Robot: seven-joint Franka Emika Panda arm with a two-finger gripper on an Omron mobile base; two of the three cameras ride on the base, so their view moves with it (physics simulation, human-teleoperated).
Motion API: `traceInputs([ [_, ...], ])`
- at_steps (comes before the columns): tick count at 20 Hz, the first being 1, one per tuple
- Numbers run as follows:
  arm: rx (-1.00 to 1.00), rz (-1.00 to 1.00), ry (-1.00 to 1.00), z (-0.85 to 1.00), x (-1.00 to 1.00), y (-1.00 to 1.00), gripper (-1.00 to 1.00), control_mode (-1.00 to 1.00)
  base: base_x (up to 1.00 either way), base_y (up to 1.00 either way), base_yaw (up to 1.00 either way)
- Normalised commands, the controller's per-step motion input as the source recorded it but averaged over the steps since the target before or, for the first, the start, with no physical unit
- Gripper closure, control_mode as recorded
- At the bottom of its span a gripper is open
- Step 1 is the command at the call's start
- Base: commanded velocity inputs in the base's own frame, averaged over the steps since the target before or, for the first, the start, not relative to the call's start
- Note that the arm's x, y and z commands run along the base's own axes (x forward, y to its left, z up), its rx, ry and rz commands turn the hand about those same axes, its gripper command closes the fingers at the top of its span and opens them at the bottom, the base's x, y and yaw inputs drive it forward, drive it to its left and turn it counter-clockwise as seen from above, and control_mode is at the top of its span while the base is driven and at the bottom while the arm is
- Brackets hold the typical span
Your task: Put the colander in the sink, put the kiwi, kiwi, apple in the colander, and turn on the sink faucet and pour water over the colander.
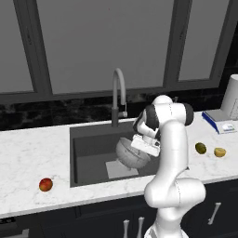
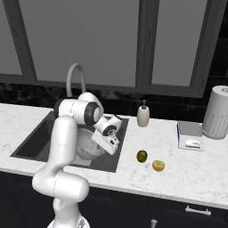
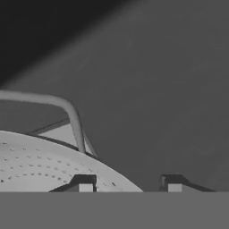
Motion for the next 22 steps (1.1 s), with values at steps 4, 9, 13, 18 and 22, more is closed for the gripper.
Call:
traceInputs([
  [4,0.00,0.00,-0.08,0.30,-0.14,0.25,-1.00,-1.00,0.00,0.00,0.00],
  [9,0.00,0.00,-0.09,0.55,-0.11,0.31,-1.00,-1.00,0.00,0.00,0.00],
  [13,0.00,0.02,-0.17,0.77,-0.48,0.16,-1.00,-1.00,0.00,0.00,0.00],
  [18,0.03,0.10,-0.35,0.82,-0.96,0.00,-1.00,-1.00,0.00,0.00,0.00],
  [22,0.08,0.10,-0.57,0.69,-1.00,-0.11,-1.00,-1.00,0.00,0.00,0.00],
])
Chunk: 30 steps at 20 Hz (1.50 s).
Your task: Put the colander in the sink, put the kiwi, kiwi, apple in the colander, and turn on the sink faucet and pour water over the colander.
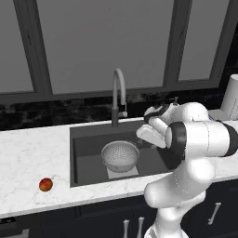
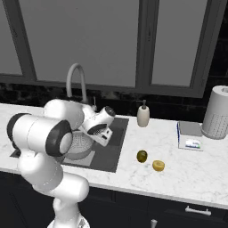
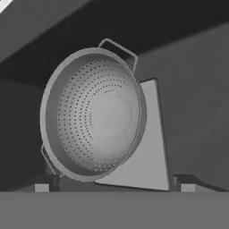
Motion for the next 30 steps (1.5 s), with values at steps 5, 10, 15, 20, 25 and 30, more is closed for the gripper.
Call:
traceInputs([
  [5,0.01,0.10,-0.54,0.92,-0.94,0.03,-1.00,-1.00,0.00,0.00,0.00],
  [10,-0.01,0.01,-0.20,1.00,-0.47,0.24,-1.00,-1.00,0.00,0.00,0.00],
  [15,-0.02,0.02,0.01,1.00,-0.33,0.35,-1.00,-1.00,0.00,0.00,0.00],
  [20,-0.07,0.02,0.15,0.86,-0.48,0.52,-1.00,-1.00,0.00,0.00,0.00],
  [25,-0.11,0.05,0.21,0.62,-0.57,0.71,-1.00,-1.00,0.00,0.00,0.00],
  [30,-0.22,0.12,0.36,0.19,-0.23,0.95,-1.00,-1.00,0.00,0.00,0.00],
])
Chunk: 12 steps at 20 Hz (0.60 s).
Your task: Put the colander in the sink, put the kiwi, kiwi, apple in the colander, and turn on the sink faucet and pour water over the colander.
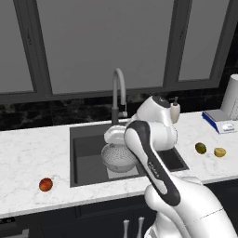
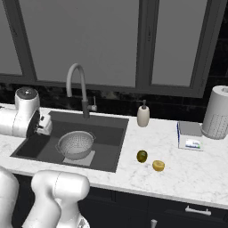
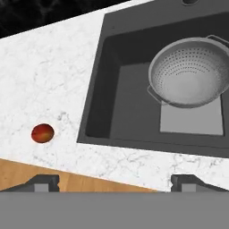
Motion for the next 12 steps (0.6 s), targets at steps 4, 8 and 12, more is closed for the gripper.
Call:
traceInputs([
  [4,-0.30,0.17,0.34,0.00,-0.12,1.00,-1.00,-1.00,0.00,0.00,0.00],
  [8,-0.27,0.15,0.29,-0.03,-0.01,0.94,-1.00,-1.00,0.00,0.00,0.00],
  [12,-0.12,0.15,0.08,-0.28,-0.10,0.62,-1.00,-1.00,0.00,0.00,0.00],
])
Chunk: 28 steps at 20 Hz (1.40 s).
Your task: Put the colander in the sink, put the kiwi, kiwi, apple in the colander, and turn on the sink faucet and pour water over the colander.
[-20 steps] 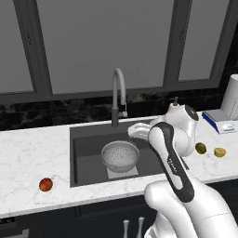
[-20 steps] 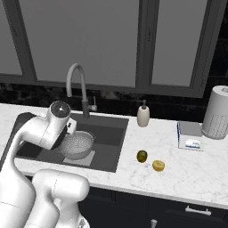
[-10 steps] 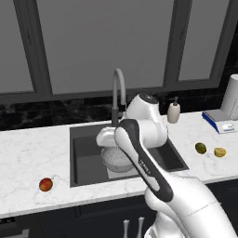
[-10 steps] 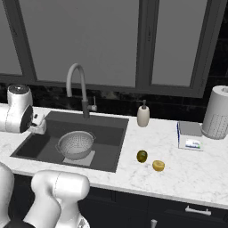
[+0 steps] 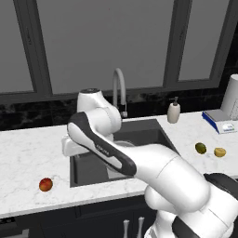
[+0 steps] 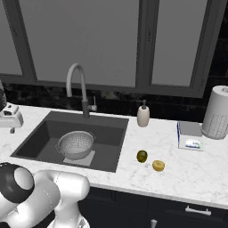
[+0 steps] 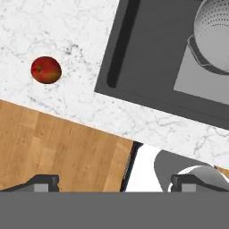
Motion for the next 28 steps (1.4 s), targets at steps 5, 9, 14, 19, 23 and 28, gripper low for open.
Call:
traceInputs([
  [5,-0.01,0.13,-0.04,-0.70,-0.09,0.55,-1.00,-1.00,0.00,0.00,0.00],
  [9,0.00,0.10,-0.04,-0.72,-0.09,0.36,-1.00,-1.00,0.00,0.00,0.00],
  [14,0.01,0.04,-0.02,-0.51,-0.01,0.33,-1.00,-1.00,0.00,0.00,0.00],
  [19,0.03,0.00,0.00,-0.37,0.00,0.39,-1.00,-1.00,0.00,0.00,0.00],
  [23,0.00,0.00,-0.01,-0.26,0.10,0.44,-1.00,-1.00,0.00,0.00,0.00],
  [28,-0.01,0.00,0.00,-0.24,0.27,0.35,-1.00,-1.00,0.00,0.00,0.00],
])
